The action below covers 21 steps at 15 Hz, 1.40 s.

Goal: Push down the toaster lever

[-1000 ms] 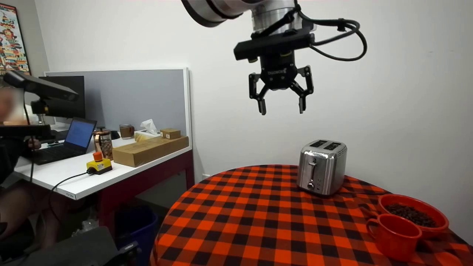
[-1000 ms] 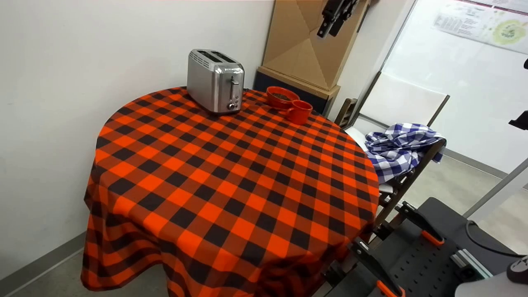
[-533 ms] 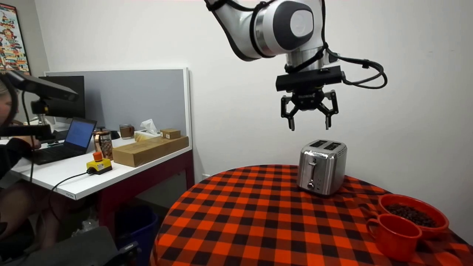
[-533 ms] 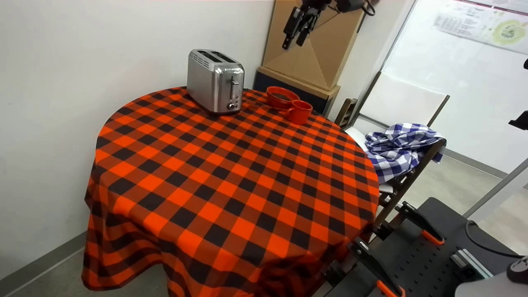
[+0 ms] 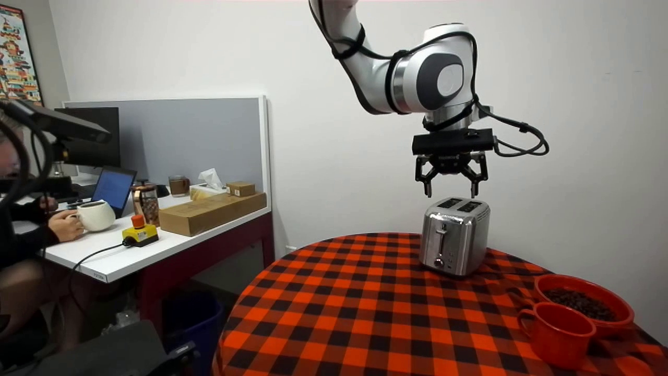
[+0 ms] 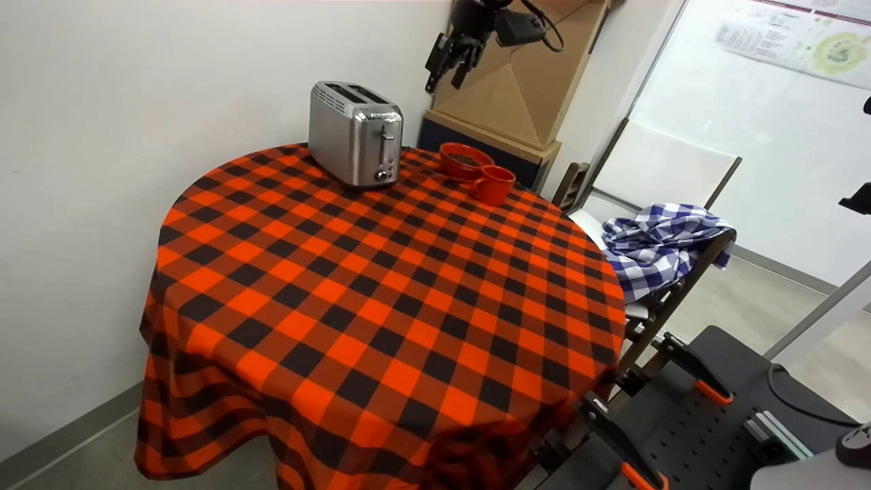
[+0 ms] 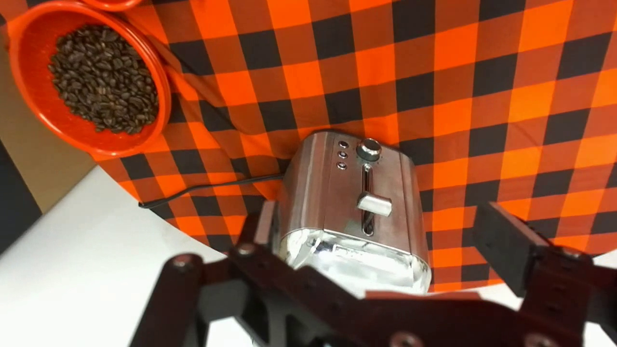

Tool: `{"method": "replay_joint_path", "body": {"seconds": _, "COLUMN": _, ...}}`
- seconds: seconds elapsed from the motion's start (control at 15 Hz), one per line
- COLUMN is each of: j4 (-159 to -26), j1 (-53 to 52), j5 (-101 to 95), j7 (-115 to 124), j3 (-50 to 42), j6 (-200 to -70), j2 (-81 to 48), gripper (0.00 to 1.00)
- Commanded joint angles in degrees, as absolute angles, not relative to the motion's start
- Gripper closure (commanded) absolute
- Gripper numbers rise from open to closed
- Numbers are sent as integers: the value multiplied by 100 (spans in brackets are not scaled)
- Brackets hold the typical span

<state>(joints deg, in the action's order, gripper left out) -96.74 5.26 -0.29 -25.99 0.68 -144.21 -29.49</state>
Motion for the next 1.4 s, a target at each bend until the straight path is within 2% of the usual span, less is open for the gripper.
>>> {"method": "replay_joint_path", "body": {"seconds": 0.0, "j4": -8765, "j1": 544, "j5": 52, "j7": -2036, "j3": 169, "j6": -14166, "j2": -3661, "gripper": 4}}
{"method": "replay_joint_path", "body": {"seconds": 0.07, "j4": -8620, "j1": 492, "j5": 1, "j7": -1792, "j3": 116, "j6": -14131, "j2": -3793, "gripper": 26}}
{"method": "replay_joint_path", "body": {"seconds": 0.2, "j4": -8367, "j1": 425, "j5": -28, "j7": -1368, "j3": 55, "j6": -14088, "j2": -4037, "gripper": 31}}
{"method": "replay_joint_path", "body": {"seconds": 0.27, "j4": -8249, "j1": 393, "j5": -46, "j7": -1180, "j3": 27, "j6": -14073, "j2": -4145, "gripper": 37}}
{"method": "replay_joint_path", "body": {"seconds": 0.6, "j4": -7805, "j1": 487, "j5": 213, "j7": -829, "j3": 262, "j6": -14200, "j2": -4478, "gripper": 77}}
{"method": "replay_joint_path", "body": {"seconds": 0.8, "j4": -7745, "j1": 612, "j5": 514, "j7": -1053, "j3": 575, "j6": -14463, "j2": -4510, "gripper": 98}}
{"method": "replay_joint_path", "body": {"seconds": 1.33, "j4": -7746, "j1": 648, "j5": 406, "j7": -1536, "j3": 721, "j6": -14422, "j2": -4755, "gripper": 100}}
